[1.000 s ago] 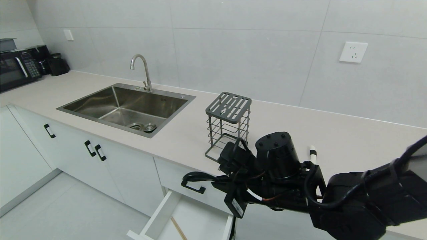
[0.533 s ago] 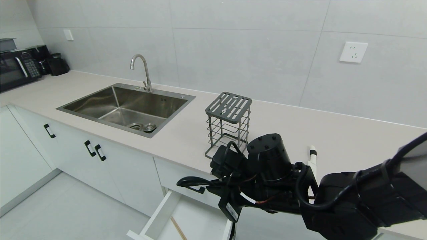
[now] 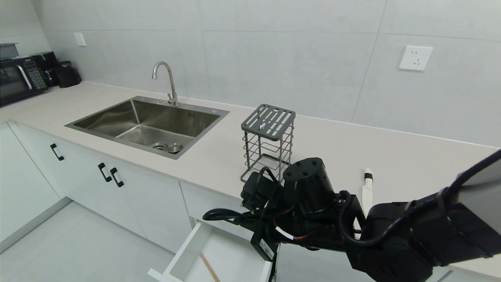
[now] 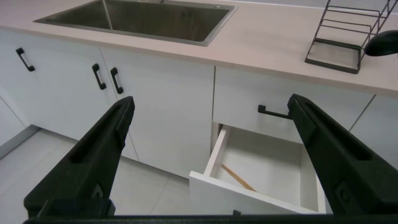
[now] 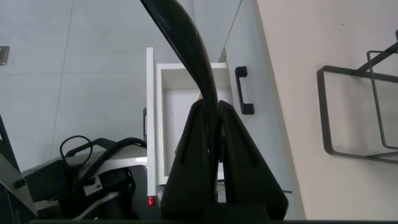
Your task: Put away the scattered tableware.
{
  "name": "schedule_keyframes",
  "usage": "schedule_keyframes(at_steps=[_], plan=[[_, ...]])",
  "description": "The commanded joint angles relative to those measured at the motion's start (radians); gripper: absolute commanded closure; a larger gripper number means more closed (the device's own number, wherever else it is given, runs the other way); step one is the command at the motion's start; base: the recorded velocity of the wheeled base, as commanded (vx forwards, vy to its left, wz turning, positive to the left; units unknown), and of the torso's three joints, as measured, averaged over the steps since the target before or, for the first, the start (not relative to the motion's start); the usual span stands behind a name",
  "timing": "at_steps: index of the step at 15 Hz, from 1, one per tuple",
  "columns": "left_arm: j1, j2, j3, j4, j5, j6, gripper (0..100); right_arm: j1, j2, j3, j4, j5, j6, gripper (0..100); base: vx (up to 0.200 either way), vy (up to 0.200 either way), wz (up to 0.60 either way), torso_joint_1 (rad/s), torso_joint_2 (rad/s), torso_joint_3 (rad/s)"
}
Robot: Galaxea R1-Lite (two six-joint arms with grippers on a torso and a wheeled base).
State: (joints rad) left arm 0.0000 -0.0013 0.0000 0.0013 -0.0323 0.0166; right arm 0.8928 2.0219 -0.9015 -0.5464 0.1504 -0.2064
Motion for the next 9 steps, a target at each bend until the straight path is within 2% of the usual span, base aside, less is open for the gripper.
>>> schedule_keyframes(at_steps=[1,9], plan=[[0.0,0.001,0.0,0.0,0.0,0.0,0,0.002,0.027,-0.033,0.011,0.001,-0.001,100,0.0,0.0,0.0,-0.246,0.49,0.232],[0.0,0.001,0.0,0.0,0.0,0.0,0,0.006,0.078,-0.128,0.04,0.001,0.001,100,0.0,0.0,0.0,-0.273,0.54,0.259]])
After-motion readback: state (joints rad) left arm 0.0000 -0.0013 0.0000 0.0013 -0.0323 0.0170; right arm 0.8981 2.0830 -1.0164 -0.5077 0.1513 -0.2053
